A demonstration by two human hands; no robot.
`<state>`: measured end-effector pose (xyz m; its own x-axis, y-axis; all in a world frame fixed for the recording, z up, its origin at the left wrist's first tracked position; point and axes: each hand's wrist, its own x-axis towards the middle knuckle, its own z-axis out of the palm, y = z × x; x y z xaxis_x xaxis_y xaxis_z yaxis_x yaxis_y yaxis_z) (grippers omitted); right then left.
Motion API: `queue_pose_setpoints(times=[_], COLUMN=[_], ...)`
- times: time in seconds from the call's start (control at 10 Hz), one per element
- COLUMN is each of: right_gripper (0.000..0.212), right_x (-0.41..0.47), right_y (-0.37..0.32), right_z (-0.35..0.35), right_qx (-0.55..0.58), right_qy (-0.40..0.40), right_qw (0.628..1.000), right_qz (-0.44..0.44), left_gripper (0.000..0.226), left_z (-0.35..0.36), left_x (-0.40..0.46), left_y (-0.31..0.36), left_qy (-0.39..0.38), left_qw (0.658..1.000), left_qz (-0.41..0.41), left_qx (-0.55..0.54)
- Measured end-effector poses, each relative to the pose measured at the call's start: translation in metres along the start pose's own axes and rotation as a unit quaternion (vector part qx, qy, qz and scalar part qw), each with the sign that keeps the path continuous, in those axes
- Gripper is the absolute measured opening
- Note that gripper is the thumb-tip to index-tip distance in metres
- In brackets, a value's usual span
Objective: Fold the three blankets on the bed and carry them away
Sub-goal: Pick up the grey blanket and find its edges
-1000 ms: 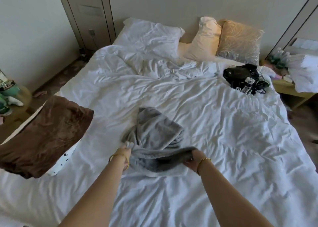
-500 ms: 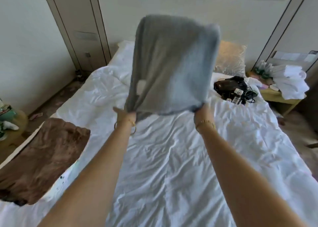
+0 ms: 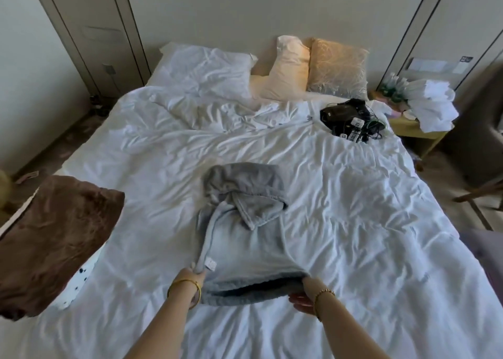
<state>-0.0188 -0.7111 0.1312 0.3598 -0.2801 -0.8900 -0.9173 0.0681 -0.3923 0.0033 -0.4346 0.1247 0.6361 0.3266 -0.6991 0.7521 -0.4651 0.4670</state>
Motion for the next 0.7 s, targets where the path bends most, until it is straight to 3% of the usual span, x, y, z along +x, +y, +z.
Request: queue_pose_setpoints(times=[0.1, 0.2, 0.3, 0.4, 0.5, 0.6, 0.7], right_gripper=[0.028, 0.030, 0.024, 0.055, 0.064, 0.044, 0.035], right_x=[-0.016, -0.065, -0.155, -0.212, -0.162, -0.078, -0.032], right_y=[-0.010, -0.107, -0.232, -0.278, -0.219, -0.111, -0.038], right_z=[-0.002, -0.002, -0.007, -0.013, -0.015, -0.017, -0.014], right_qx=[0.077, 0.096, 0.181, 0.175, -0.195, -0.646, -0.712], right_qy=[-0.031, -0.028, 0.033, 0.235, 0.349, 0.093, 0.000], right_qw=[0.996, 0.973, 0.885, 0.693, 0.661, 0.718, 0.696], right_qz=[-0.018, -0.209, -0.428, -0.658, -0.635, -0.240, -0.089], left_gripper=[0.043, 0.049, 0.049, 0.036, 0.031, 0.035, 0.031], left_z=[-0.009, -0.049, -0.112, -0.140, -0.101, -0.053, -0.024], left_x=[-0.009, -0.027, -0.075, -0.108, -0.074, -0.019, 0.004], left_y=[0.015, 0.114, 0.235, 0.266, 0.209, 0.105, 0.036], left_qy=[-0.022, 0.026, 0.177, 0.344, 0.289, 0.064, -0.026], left_qw=[1.000, 0.993, 0.930, 0.772, 0.879, 0.972, 0.990], left_qz=[0.002, 0.117, 0.303, 0.468, 0.377, 0.126, 0.026], left_qx=[0.012, 0.000, -0.112, -0.259, 0.047, 0.189, 0.133])
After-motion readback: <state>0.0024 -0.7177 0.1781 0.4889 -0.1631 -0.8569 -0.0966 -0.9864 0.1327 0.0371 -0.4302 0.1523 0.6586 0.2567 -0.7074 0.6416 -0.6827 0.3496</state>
